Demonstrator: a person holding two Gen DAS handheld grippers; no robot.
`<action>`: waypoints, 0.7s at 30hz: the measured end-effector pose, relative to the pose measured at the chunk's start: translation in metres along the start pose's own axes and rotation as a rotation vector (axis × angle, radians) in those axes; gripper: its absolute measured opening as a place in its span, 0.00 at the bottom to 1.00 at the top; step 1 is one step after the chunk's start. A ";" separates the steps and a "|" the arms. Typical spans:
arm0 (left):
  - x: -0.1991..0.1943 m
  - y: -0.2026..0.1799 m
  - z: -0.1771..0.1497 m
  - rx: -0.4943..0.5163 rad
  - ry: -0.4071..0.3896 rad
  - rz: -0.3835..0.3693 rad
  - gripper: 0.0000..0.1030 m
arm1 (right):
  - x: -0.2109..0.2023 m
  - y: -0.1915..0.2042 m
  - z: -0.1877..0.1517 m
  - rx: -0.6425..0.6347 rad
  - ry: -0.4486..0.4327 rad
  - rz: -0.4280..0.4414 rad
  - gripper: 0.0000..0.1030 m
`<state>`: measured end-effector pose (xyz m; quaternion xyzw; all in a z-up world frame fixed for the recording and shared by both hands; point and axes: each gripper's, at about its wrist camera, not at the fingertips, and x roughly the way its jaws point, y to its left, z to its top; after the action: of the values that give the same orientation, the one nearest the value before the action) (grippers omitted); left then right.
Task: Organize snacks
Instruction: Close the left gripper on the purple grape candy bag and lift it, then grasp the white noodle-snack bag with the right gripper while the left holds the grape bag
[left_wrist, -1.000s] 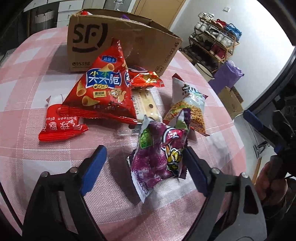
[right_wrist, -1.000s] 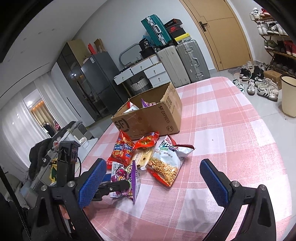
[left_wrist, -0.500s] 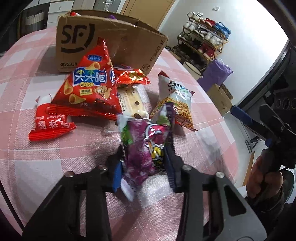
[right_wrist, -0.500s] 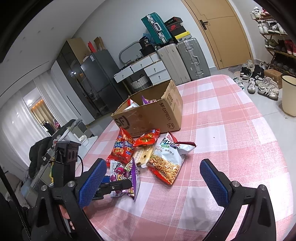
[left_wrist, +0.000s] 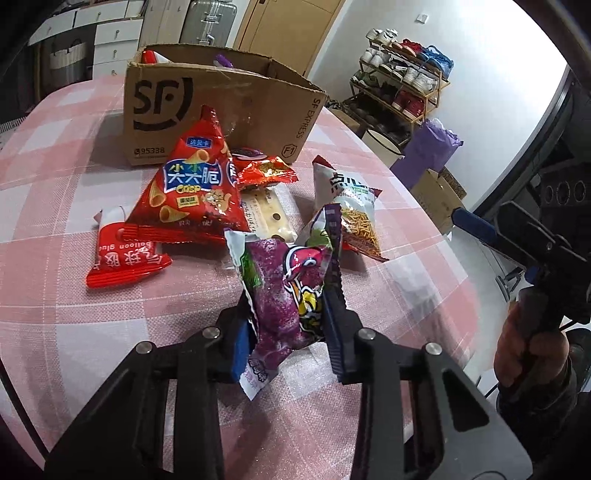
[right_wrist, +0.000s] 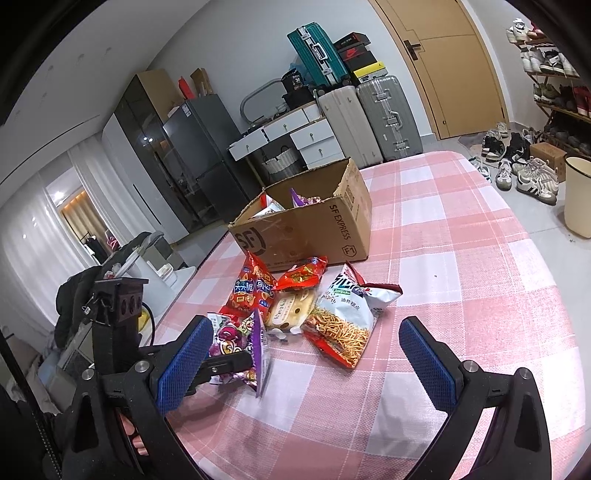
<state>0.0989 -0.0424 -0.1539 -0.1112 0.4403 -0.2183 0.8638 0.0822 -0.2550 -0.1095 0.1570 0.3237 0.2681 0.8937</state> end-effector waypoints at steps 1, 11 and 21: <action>0.001 0.002 0.000 -0.005 0.001 -0.003 0.30 | 0.001 0.000 0.000 0.000 0.004 -0.002 0.99; -0.029 0.020 0.000 -0.026 -0.043 -0.005 0.30 | 0.022 -0.009 -0.002 0.015 0.047 -0.034 0.99; -0.050 0.041 0.003 -0.079 -0.062 -0.012 0.30 | 0.066 -0.031 0.008 0.083 0.101 -0.113 0.99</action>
<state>0.0866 0.0173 -0.1323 -0.1546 0.4212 -0.2024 0.8705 0.1417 -0.2427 -0.1503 0.1617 0.3876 0.2110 0.8827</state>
